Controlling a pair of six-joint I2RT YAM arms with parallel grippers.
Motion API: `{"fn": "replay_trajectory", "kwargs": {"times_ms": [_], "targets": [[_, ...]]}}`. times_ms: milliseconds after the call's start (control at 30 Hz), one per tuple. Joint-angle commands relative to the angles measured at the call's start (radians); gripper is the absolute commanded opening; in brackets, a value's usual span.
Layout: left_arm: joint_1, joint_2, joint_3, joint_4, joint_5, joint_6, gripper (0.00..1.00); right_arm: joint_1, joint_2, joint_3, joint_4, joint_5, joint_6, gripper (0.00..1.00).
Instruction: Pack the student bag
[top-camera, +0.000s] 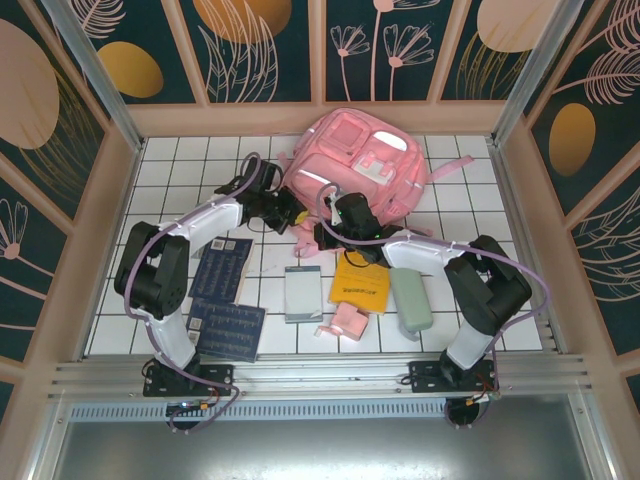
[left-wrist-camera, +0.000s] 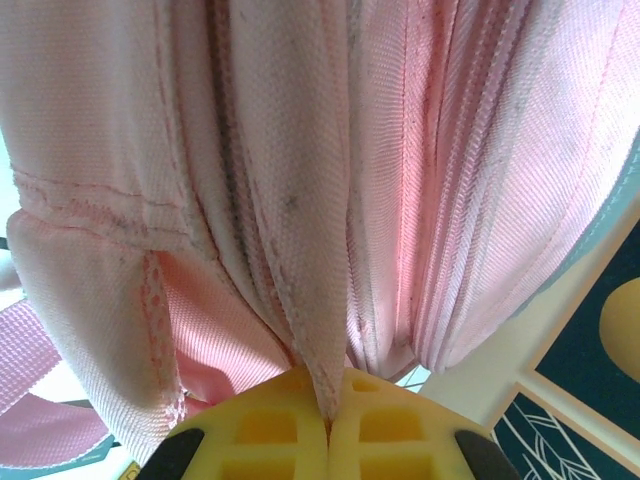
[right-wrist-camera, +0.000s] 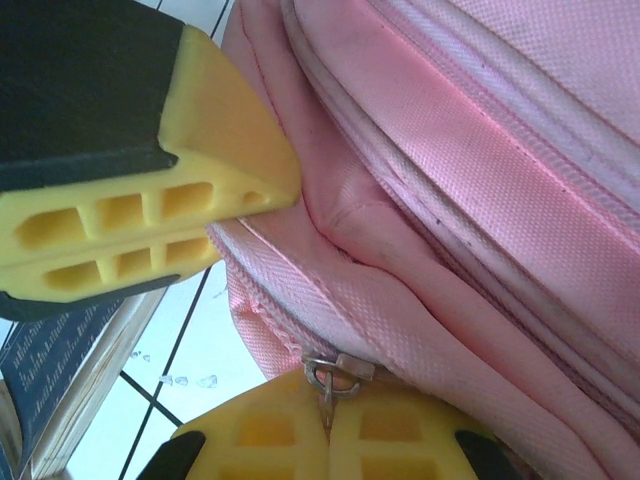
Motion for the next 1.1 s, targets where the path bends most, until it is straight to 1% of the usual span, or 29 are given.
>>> {"fn": "replay_trajectory", "kwargs": {"times_ms": [0,133,267,400,433,633,767,933,1067], "targets": [[0.059,-0.067,0.061,0.038,-0.040,-0.005,0.00,-0.023,-0.046,-0.060,-0.054,0.047,-0.021,0.00],[0.086,-0.095,0.067,0.025,-0.041,0.009,0.00,-0.047,-0.071,-0.094,-0.053,0.050,-0.024,0.00],[0.109,-0.103,0.058,0.016,-0.044,0.018,0.00,-0.093,-0.104,-0.133,-0.054,0.045,-0.028,0.00],[0.118,-0.130,0.051,0.014,-0.045,0.019,0.00,-0.162,-0.147,-0.187,-0.033,-0.003,-0.015,0.00],[0.119,-0.130,0.051,0.014,-0.042,0.019,0.00,-0.162,-0.152,-0.193,-0.035,-0.007,-0.016,0.00],[0.128,-0.138,0.054,0.010,-0.041,0.021,0.00,-0.241,-0.186,-0.231,-0.064,0.017,-0.038,0.00],[0.133,-0.151,0.059,0.001,-0.047,0.028,0.00,-0.331,-0.219,-0.268,-0.081,0.044,-0.025,0.00],[0.140,-0.161,0.053,0.004,-0.046,0.026,0.00,-0.450,-0.211,-0.271,-0.100,0.108,0.044,0.00],[0.139,-0.168,0.033,0.021,-0.038,0.017,0.00,-0.516,-0.139,-0.212,-0.081,0.111,0.071,0.00]]}}
